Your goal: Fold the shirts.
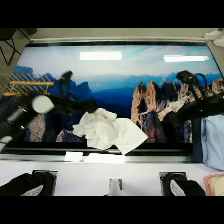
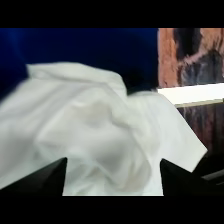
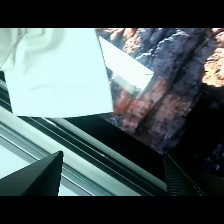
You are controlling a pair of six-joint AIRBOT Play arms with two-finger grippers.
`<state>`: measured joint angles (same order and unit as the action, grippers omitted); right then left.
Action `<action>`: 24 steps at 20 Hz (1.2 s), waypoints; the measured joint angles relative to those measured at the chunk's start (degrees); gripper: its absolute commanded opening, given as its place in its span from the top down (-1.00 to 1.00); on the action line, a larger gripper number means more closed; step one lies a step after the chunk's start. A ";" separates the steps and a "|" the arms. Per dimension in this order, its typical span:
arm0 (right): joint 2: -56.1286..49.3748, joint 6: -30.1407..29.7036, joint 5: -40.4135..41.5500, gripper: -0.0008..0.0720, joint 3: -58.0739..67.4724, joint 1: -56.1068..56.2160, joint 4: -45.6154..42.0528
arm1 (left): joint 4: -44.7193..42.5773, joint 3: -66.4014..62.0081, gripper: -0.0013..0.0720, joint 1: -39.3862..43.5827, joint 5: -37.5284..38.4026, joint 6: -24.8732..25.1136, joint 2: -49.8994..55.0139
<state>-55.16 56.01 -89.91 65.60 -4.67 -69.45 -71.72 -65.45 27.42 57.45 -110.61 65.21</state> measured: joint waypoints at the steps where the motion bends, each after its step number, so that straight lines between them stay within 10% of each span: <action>1: -0.31 -0.02 0.39 -0.83 -1.38 0.00 0.72 | 0.39 -2.23 -0.98 -4.74 3.28 3.45 0.09; 7: -0.96 0.48 2.43 -0.83 -4.72 0.00 2.93 | 0.90 3.34 -0.84 -30.25 21.27 16.48 0.33; 17: -2.08 0.92 4.55 -0.83 -8.66 0.00 3.39 | 24.83 26.97 -0.62 -24.83 6.19 26.49 3.63; 20: -2.23 0.92 6.73 -0.83 -13.33 0.00 3.48 | 28.00 27.96 0.76 -21.40 2.84 27.63 5.40; 24: -2.32 0.94 11.28 -0.84 -21.44 0.15 5.62 | 29.55 27.85 0.87 -19.85 0.42 28.59 6.21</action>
<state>-57.47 56.95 -78.63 44.16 -4.51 -63.83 -42.17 -37.60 7.57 57.87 -82.02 71.42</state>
